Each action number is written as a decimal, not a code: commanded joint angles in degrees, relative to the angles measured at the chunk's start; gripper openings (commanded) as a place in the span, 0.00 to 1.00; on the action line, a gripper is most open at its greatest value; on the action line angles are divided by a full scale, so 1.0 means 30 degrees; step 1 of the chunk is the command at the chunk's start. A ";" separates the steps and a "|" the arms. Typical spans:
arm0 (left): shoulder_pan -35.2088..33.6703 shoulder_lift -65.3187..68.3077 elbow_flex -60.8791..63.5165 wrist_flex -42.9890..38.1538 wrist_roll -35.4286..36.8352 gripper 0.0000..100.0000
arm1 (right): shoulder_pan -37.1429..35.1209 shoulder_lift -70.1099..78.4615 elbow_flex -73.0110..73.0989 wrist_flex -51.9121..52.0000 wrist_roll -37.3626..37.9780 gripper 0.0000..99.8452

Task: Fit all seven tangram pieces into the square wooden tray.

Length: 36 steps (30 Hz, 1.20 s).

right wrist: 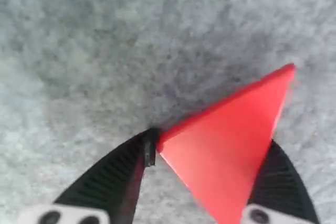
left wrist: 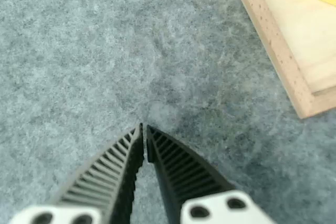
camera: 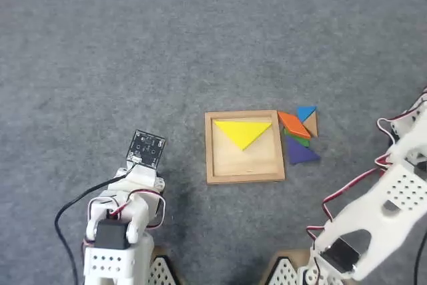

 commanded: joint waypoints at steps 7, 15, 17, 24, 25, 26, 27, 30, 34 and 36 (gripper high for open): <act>-0.0088 -0.0469 -0.0220 0.0088 0.0147 0.01 | -0.1451 -0.0601 -0.0996 0.0747 0.2081 0.17; -0.0088 -0.0469 -0.0220 0.0088 0.0147 0.01 | -0.3824 -0.2271 -0.2784 0.3824 0.3780 0.17; -0.0088 -0.0469 -0.0220 0.0088 0.0147 0.01 | -0.4703 -0.3092 -0.2872 0.4352 0.4278 0.17; -0.0088 -0.0469 -0.0220 0.0088 0.0147 0.01 | -0.9187 -0.6286 -0.2842 0.6256 0.5919 0.17; -0.0088 -0.0469 -0.0220 0.0088 0.0147 0.01 | -0.9919 -0.6755 -0.2842 0.6403 0.6095 0.17; -0.0088 -0.0469 -0.0220 0.0088 0.0147 0.01 | -1.0652 -0.7194 -0.2813 0.6462 0.6125 0.17; -0.0088 -0.0469 -0.0220 0.0088 0.0147 0.01 | -1.1297 -0.7634 -0.2725 0.6462 0.6125 0.17; -0.0088 -0.0469 -0.0220 0.0088 0.0147 0.01 | -1.3231 -0.8835 -0.1700 0.6286 0.6125 0.17; -0.0088 -0.0469 -0.0220 0.0088 0.0147 0.01 | -1.6190 -0.9685 0.0117 0.5582 0.7092 0.17; -0.0088 -0.0469 -0.0220 0.0088 0.0147 0.01 | -1.7538 -0.9861 0.1084 0.4938 0.7531 0.17</act>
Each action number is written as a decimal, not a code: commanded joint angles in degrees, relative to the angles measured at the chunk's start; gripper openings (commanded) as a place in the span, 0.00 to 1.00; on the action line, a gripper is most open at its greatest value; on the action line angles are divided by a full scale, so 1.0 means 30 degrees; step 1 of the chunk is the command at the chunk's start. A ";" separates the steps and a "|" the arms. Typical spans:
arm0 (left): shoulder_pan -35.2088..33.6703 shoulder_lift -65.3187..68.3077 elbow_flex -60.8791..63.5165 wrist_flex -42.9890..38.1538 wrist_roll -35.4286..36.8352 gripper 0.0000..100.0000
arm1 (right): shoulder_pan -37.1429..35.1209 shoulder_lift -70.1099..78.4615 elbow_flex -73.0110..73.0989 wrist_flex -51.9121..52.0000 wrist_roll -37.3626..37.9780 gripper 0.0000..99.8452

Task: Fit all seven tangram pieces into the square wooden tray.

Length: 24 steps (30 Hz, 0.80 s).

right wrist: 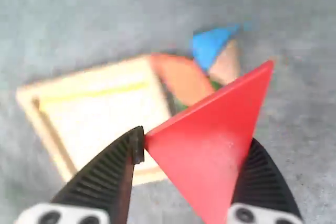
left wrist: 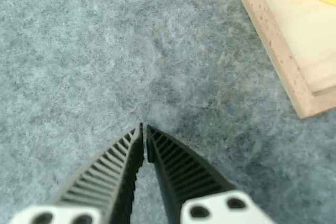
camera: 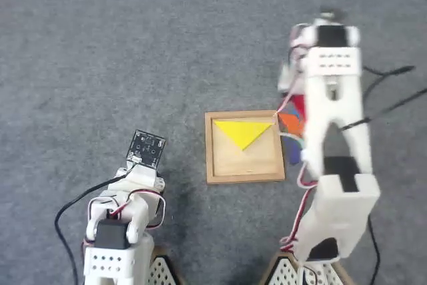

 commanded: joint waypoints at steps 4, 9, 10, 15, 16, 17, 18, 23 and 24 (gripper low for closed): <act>-0.0088 -0.0469 -0.0220 0.0088 0.0147 0.01 | -0.3355 -0.1832 0.2315 -0.2066 0.0908 0.17; -0.0088 -0.0469 -0.0220 0.0088 0.0147 0.01 | -0.4733 -0.1861 0.4835 -0.4059 0.0938 0.17; -0.0088 -0.0469 -0.0220 0.0088 0.0147 0.01 | -0.4938 -0.1861 0.5304 -0.4352 0.0938 0.17; -0.0088 -0.0469 -0.0220 0.0088 0.0147 0.01 | -0.5143 -0.1861 0.7238 -0.5700 0.0938 0.18; -0.0088 -0.0469 -0.0220 0.0088 0.0147 0.01 | -0.5143 -0.1861 0.7502 -0.5875 0.0938 0.18; -0.0088 -0.0469 -0.0220 0.0088 0.0147 0.01 | -0.5172 -0.1861 0.7736 -0.6022 0.0938 0.18; -0.0088 -0.0469 -0.0220 0.0088 0.0147 0.01 | -0.5172 -0.1861 0.7971 -0.6139 0.0938 0.18; -0.0088 -0.0469 -0.0220 0.0088 0.0147 0.01 | -0.5172 -0.3502 0.9963 -0.7136 0.1465 0.17; -0.0088 -0.0469 -0.0220 0.0088 0.0147 0.01 | -0.5172 -0.4205 1.0725 -0.7634 0.1465 0.17</act>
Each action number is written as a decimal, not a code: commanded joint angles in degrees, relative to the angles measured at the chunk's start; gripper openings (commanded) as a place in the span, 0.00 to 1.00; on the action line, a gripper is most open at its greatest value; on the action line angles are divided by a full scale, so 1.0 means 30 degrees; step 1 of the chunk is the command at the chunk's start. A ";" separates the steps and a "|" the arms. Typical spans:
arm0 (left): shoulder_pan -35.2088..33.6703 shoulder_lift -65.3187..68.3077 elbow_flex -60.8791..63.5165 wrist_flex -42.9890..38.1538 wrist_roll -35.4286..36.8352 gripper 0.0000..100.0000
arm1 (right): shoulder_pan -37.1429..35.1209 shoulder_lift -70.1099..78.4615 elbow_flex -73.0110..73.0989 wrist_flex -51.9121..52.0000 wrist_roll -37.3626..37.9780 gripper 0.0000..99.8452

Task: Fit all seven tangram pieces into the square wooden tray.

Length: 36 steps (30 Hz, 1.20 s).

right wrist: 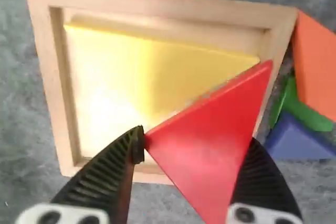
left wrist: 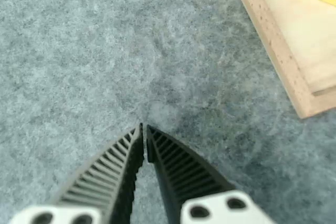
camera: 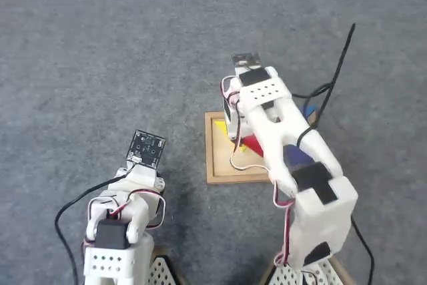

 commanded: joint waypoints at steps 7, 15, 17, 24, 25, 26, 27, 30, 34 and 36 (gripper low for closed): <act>-0.0088 -0.0469 -0.0220 0.0088 0.0147 0.01 | -0.0073 -0.6198 0.5978 -0.4000 -0.1670 0.17; -0.0088 -0.0469 -0.0220 0.0088 0.0147 0.01 | -0.0366 -0.4117 0.5832 -0.4586 -0.2227 0.18; -0.0088 -0.0469 -0.0220 0.0088 0.0147 0.01 | -0.0513 -0.3443 0.5451 -0.4527 -0.2256 0.18; -0.0088 -0.0469 -0.0220 0.0088 0.0147 0.01 | -0.0542 -0.2769 0.5011 -0.4440 -0.2110 0.22; -0.0088 -0.0469 -0.0220 0.0088 0.0147 0.01 | -0.0513 -0.2740 0.5011 -0.4440 -0.2110 0.26; -0.0088 -0.0469 -0.0220 0.0088 0.0147 0.01 | -0.0513 -0.2740 0.5011 -0.4440 -0.2110 0.29; -0.0088 -0.0469 -0.0220 0.0088 0.0147 0.01 | -0.0571 -0.2740 0.5011 -0.4440 -0.2110 0.33; -0.0088 -0.0469 -0.0220 0.0088 0.0147 0.01 | -0.0601 -0.2740 0.5011 -0.4469 -0.2022 0.35; -0.0088 -0.0469 -0.0220 0.0088 0.0147 0.01 | -0.0630 -0.2769 0.5011 -0.4821 -0.0908 0.35; -0.0088 -0.0469 -0.0220 0.0088 0.0147 0.01 | -0.0542 -0.3121 0.4923 -0.4879 -0.0234 0.35</act>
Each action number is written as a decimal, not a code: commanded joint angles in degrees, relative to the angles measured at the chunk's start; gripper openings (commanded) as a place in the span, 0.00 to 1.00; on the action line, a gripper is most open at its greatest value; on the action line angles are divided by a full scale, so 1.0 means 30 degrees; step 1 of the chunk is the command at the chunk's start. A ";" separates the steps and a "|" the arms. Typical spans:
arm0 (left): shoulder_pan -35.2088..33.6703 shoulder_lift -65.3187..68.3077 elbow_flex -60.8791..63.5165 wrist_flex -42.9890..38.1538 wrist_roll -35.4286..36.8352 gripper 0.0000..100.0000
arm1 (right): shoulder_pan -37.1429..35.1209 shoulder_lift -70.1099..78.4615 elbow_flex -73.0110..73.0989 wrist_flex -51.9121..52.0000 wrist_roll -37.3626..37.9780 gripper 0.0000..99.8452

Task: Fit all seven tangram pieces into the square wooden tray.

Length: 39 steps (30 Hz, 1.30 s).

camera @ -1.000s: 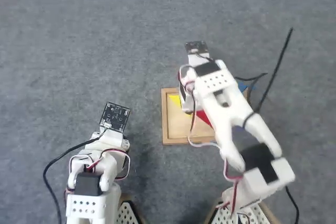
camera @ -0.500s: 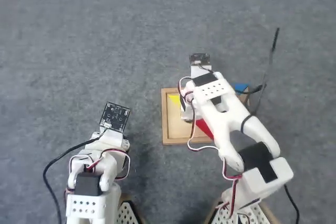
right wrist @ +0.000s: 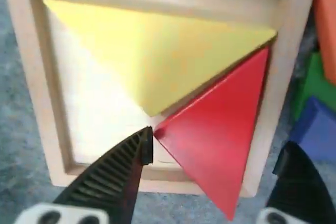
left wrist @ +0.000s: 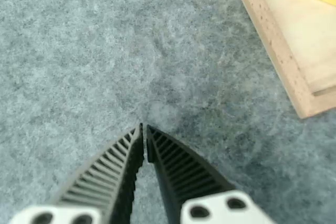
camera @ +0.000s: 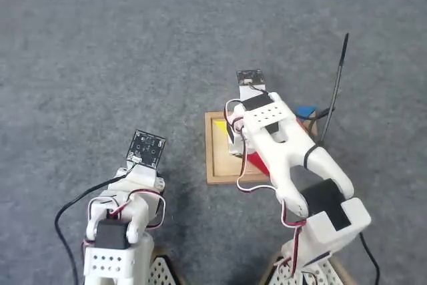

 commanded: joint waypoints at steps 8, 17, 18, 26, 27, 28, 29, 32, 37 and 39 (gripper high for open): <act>-0.0088 -0.0469 -0.0220 0.0088 0.0147 0.01 | 0.1802 -0.7868 0.2022 -0.0073 0.7385 0.20; -0.0088 -0.0469 -0.0220 0.0088 0.0147 0.01 | 0.1802 -0.8894 0.9055 -0.4117 0.9055 0.02; -0.0088 -0.0469 -0.0220 0.0088 0.0147 0.01 | 0.1861 -0.8894 0.9143 -0.4147 0.9055 0.02; -0.0088 -0.0469 -0.0220 0.0088 0.0147 0.01 | 0.1919 -0.8864 0.9172 -0.5231 0.9055 0.02; -0.0088 -0.0469 -0.0220 0.0088 0.0147 0.01 | 0.1919 -0.8864 0.9143 -0.5231 0.9055 0.02; -0.0088 -0.0469 -0.0220 0.0088 0.0147 0.01 | 0.1919 -0.8777 0.9143 -0.5231 0.9114 0.02; -0.0088 -0.0469 -0.0220 0.0088 0.0147 0.01 | 0.1919 -0.8542 0.9084 -0.5231 0.9172 0.02; -0.0088 -0.0469 -0.0220 0.0088 0.0147 0.01 | 0.1890 -0.7018 0.8762 -0.5905 0.9231 0.02; -0.0088 -0.0469 -0.0220 0.0088 0.0147 0.01 | 0.1890 -0.3736 0.6212 -0.5963 0.9231 0.01; -0.0088 -0.0469 -0.0220 0.0088 0.0147 0.01 | 0.1890 -0.2799 0.5070 -0.5788 0.9231 0.01</act>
